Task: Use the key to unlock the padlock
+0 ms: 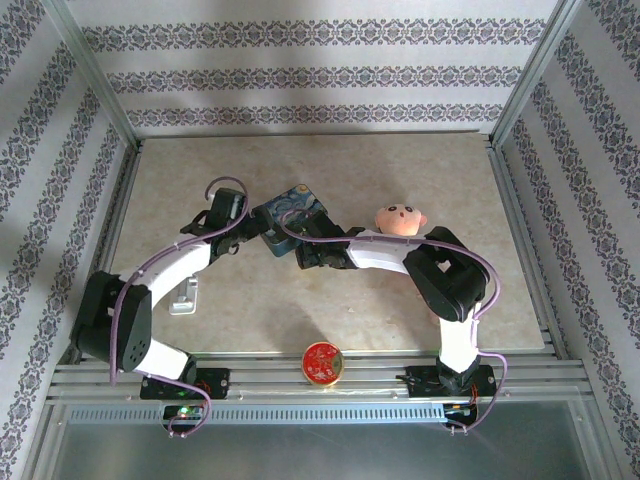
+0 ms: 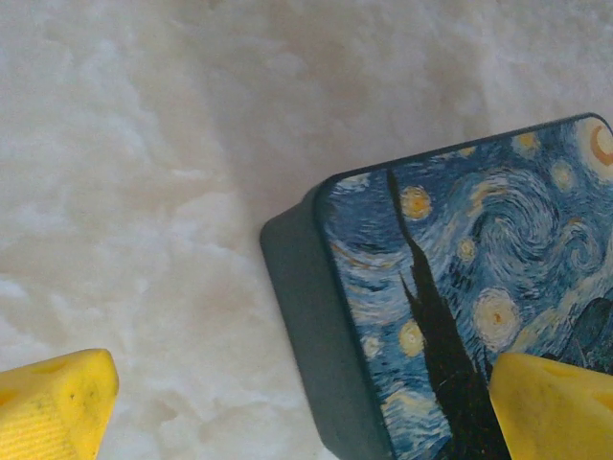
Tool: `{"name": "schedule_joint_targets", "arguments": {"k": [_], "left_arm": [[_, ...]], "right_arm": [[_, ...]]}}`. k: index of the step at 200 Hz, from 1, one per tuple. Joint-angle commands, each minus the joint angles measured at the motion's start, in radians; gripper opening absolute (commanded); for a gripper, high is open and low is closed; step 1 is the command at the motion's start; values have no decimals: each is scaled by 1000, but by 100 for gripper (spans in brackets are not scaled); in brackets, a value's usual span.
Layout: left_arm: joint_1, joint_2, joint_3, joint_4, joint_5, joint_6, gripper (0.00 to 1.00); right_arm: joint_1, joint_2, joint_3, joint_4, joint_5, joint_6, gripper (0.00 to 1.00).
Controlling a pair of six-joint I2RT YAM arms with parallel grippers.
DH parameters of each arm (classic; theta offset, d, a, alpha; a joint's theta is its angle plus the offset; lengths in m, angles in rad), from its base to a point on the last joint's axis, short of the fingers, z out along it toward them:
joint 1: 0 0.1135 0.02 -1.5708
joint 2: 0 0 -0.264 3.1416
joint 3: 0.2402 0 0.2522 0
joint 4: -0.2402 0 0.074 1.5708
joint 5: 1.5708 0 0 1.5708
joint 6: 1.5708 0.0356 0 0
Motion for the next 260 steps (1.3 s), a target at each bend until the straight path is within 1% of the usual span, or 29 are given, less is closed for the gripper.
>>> {"name": "schedule_joint_targets", "arguments": {"k": [1,39,110,126,194,217,260], "left_arm": [[-19,23,26,-5,-27,24,99],[-24,46,22,-31,-70,37,99],[-24,90,17,-69,-103,68,99],[-24,92,15,-73,-105,71,99],[-24,101,20,-95,-110,85,99],[-24,101,24,-103,-111,90,99],[-24,99,27,-109,-109,97,99]], "right_arm": [[-6,21,28,-11,41,-2,69],[-1,30,31,-8,60,-1,67],[4,36,42,5,54,39,55],[5,36,41,8,52,43,50],[8,22,27,26,35,53,22],[4,-1,14,33,27,70,17],[-10,-23,-2,54,-17,159,13]]}}
